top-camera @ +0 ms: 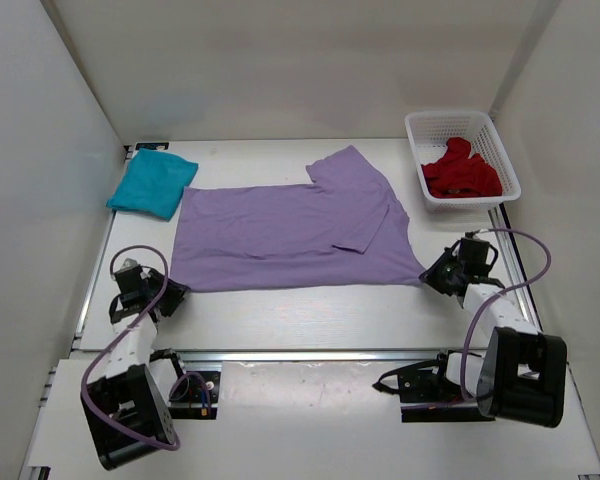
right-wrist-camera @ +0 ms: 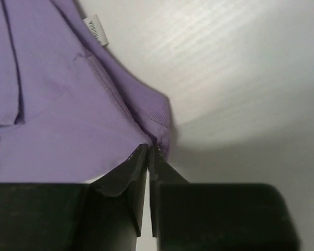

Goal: Fold and stack the t-shirts
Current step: Fold the flattened tshirt in 1/3 of the way

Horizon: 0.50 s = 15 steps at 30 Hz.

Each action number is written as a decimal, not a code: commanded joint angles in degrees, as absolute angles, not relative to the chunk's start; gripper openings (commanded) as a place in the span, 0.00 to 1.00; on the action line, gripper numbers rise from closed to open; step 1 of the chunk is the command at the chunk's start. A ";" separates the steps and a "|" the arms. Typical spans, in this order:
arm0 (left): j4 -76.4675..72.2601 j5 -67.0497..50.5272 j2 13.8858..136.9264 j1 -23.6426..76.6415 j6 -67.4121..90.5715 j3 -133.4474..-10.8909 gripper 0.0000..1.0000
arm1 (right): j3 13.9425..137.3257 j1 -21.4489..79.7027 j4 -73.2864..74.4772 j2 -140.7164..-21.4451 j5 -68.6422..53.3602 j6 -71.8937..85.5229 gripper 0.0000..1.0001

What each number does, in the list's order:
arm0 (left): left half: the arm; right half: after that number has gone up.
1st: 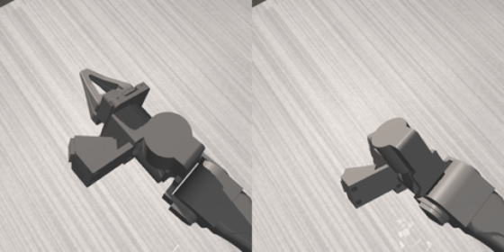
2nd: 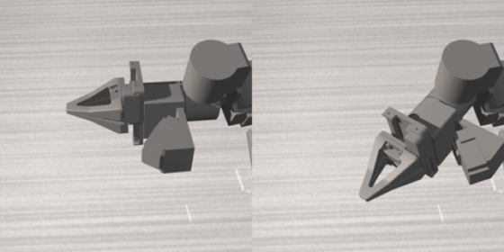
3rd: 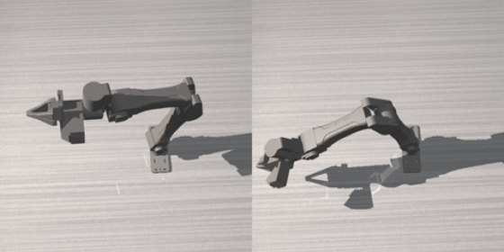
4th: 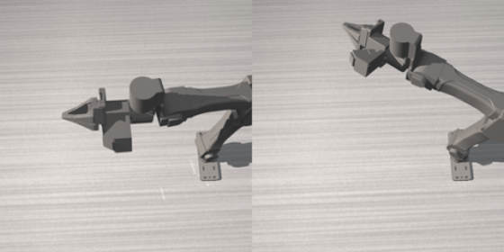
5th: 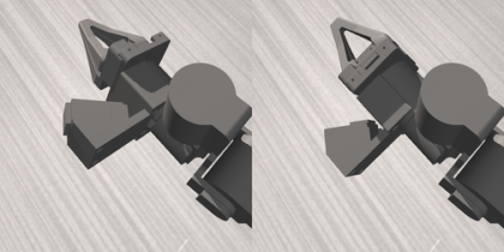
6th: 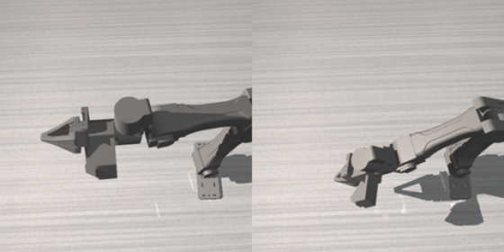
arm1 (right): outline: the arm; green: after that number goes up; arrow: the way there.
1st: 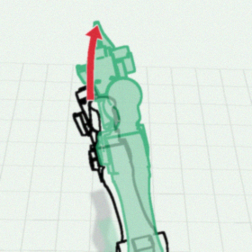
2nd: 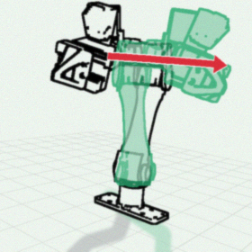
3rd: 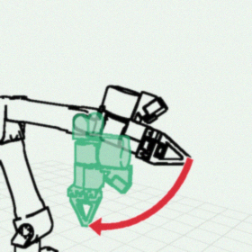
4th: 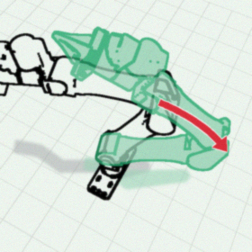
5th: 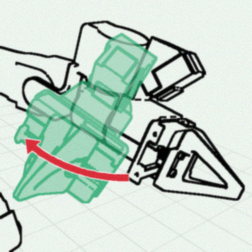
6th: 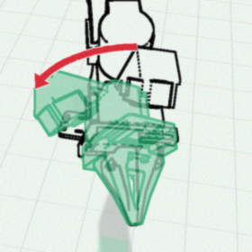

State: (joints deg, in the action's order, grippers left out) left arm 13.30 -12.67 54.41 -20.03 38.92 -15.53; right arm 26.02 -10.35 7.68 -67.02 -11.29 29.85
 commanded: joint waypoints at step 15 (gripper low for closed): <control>12.49 -12.74 46.49 -13.99 39.27 -18.46 0.15 | 37.78 2.45 8.36 -64.06 -7.11 29.53 0.01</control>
